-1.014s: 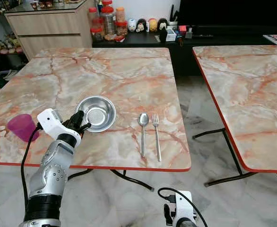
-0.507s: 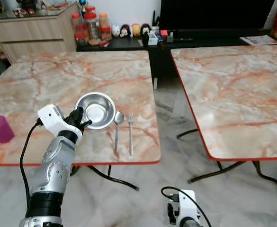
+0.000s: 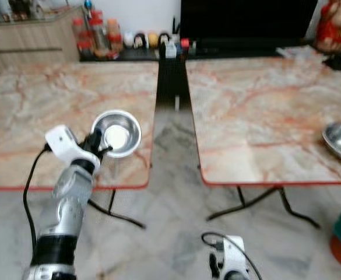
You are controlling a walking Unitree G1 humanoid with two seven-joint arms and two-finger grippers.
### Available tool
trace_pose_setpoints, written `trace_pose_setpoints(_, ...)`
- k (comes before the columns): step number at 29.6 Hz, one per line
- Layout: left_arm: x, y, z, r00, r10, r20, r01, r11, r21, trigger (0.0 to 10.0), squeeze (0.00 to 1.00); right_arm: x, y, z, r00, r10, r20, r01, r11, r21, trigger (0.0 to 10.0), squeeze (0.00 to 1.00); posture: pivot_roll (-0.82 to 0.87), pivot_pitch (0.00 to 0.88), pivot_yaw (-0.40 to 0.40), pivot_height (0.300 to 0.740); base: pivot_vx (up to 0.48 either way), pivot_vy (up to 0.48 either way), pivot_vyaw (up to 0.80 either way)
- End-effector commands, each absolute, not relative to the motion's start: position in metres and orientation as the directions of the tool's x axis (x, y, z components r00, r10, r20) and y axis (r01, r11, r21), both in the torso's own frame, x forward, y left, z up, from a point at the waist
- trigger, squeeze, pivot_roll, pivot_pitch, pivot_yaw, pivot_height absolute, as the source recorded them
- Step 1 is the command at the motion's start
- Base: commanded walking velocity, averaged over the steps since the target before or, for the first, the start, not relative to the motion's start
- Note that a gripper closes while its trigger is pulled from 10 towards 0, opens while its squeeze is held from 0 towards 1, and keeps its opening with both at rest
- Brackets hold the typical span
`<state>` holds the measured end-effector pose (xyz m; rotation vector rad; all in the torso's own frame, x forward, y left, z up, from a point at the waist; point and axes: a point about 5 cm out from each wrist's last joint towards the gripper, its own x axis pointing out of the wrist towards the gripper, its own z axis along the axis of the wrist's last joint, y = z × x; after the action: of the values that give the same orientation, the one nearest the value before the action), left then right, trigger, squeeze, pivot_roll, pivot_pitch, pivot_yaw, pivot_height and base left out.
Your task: Setting the table
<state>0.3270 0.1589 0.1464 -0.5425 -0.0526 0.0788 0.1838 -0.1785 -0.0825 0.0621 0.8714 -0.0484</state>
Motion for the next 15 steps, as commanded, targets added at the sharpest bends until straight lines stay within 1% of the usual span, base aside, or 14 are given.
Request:
trace_pose_setpoints(1,0.3286,0.1548,0.1522,0.995,0.085,0.051,-0.046,0.856,-0.515,10.0,0.00,0.1884,-0.1834,-0.0796,0.656,-0.030,-0.754,0.075,0.997,0.026,10.0,0.00,0.00,0.000,0.035,0.723,0.000,-0.480,0.00)
trace_pose_setpoints(15,0.3291,0.1508,0.1518,0.996,0.069,0.051,-0.034,0.864,-0.502,10.0,0.00,0.1870,-0.1857,-0.0799,0.655,-0.039,-0.755,0.083,0.996,0.020,10.0,0.00,-0.01,0.000,0.035,0.723,0.000,-0.480,0.00)
